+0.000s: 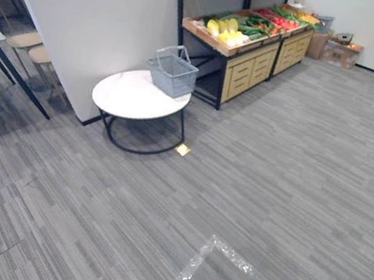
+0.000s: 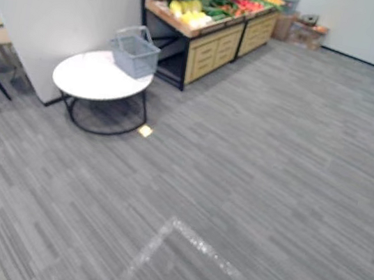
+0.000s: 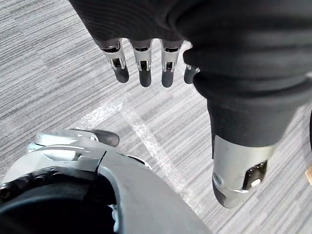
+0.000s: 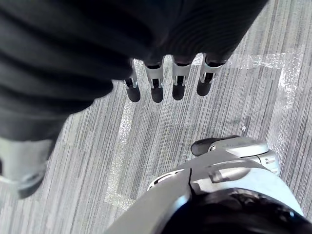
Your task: Pick vegetable in the basket
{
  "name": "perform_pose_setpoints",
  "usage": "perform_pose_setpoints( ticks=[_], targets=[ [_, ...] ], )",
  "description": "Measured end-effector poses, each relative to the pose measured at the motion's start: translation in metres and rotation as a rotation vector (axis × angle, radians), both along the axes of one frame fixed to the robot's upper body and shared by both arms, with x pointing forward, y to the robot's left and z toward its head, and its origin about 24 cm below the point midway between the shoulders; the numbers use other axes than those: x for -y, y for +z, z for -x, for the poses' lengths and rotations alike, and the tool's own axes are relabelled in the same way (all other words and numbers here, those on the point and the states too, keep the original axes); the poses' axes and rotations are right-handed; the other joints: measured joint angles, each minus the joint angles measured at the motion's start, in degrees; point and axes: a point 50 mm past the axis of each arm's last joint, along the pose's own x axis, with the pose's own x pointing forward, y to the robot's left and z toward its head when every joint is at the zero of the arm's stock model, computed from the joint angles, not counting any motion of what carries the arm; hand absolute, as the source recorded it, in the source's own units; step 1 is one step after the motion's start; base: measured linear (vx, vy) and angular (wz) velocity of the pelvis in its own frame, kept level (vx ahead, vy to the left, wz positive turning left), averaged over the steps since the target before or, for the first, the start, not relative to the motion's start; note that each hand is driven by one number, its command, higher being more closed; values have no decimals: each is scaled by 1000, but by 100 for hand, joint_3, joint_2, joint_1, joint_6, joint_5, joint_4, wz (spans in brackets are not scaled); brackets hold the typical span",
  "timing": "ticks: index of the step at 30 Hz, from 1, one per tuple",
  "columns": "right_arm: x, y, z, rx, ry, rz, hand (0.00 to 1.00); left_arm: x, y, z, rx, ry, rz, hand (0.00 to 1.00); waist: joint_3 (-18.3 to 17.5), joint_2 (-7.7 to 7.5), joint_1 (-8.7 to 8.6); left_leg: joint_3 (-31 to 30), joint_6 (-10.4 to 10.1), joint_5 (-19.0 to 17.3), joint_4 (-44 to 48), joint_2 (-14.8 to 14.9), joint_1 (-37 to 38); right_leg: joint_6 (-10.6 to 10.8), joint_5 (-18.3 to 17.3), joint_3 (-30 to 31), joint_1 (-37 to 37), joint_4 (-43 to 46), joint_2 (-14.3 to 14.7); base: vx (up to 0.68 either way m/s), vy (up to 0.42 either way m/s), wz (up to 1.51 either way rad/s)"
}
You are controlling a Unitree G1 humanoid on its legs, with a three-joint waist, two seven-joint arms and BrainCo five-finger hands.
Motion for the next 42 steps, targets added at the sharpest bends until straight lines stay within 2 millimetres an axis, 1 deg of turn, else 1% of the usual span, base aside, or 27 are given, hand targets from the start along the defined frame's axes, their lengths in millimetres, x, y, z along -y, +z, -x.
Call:
perform_pose_setpoints(
  ticks=[8, 24, 32, 42],
  targets=[
    [0, 0, -1, 2, 2, 1, 0, 0, 0, 2, 0, 46, 6, 0, 13, -18, 0, 101, 5, 3, -62, 21, -2, 1, -1, 12, -18, -79, 35, -7, -15, -3],
    [0, 1, -6, 14, 64, 22, 0, -1, 0, 0, 3, 18, -10, 0, 8, -32, -1, 196, -24, -10, -90, 43, 27, 3, 1, 80, -33, -88, 61, -8, -5, -2],
    [1, 1, -3, 13, 9, 22, 0, -1, 0, -2, -6, 1, -23, 0, 10, -36, -1, 218, -36, -20, -57, 48, 18, 3, 1, 82, -34, -89, 60, -13, -8, -2],
    [1, 1, -4, 15, 8, 21, 0, -1, 0, -3, -5, -16, -26, 0, 12, -43, -1, 130, -35, -20, -58, 46, 0, 3, 1, 25, -30, -97, 59, 0, 0, 1]
  ],
)
